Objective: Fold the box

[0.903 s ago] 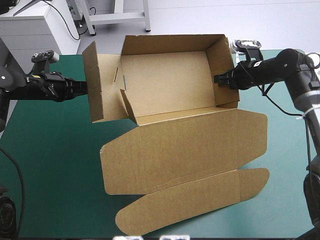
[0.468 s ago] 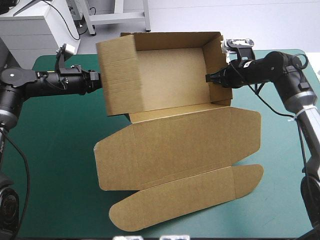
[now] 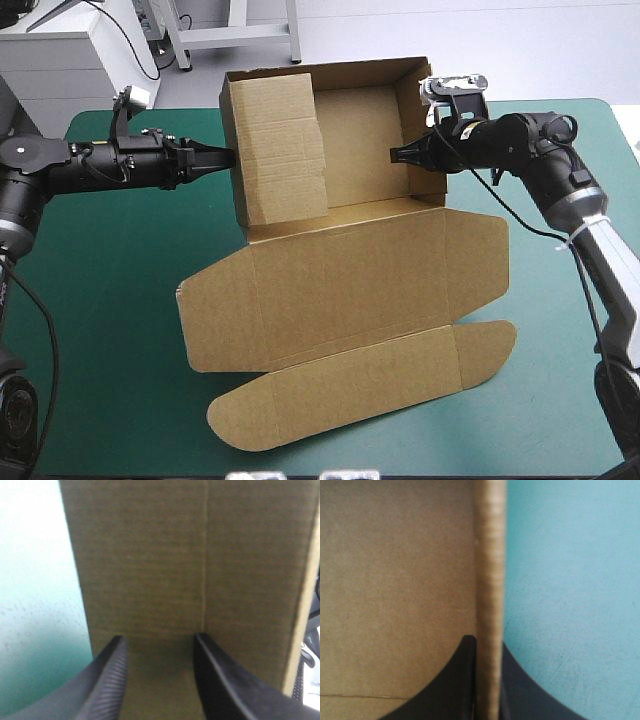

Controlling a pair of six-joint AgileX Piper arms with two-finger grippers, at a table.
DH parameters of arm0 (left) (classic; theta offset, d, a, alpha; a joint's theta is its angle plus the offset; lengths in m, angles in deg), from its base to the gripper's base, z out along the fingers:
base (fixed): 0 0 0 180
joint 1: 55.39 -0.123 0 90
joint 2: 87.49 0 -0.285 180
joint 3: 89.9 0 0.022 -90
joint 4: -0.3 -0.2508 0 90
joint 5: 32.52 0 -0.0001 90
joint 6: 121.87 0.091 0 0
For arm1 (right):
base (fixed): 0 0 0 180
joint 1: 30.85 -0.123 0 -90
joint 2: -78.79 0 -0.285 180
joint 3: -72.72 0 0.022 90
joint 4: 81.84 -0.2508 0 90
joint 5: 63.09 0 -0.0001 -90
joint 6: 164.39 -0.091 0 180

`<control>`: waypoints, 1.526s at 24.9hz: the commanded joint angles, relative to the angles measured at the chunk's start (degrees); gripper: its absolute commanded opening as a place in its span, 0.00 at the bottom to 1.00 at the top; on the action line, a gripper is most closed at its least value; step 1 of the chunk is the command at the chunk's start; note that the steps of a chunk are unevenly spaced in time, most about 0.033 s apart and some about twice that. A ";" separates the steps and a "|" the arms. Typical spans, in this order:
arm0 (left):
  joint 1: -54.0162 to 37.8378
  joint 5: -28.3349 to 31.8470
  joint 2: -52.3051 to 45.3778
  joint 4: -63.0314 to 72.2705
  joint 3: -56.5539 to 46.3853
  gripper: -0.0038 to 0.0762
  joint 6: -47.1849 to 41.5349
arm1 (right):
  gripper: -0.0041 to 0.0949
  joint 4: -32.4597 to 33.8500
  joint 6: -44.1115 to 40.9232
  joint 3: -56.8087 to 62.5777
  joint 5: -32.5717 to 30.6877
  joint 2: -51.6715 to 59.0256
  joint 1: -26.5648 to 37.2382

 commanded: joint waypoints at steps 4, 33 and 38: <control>0.68 -4.78 -2.09 8.85 1.50 0.80 2.57 | 0.03 1.04 -3.98 -2.16 4.27 3.09 -1.89; 21.41 20.05 -4.79 -38.94 6.36 0.71 -25.25 | 0.03 4.05 -10.23 -2.16 6.80 3.09 -7.68; 27.19 20.94 -4.79 -59.97 6.74 0.54 -44.55 | 0.03 -0.10 -9.36 -2.16 7.17 3.09 -7.98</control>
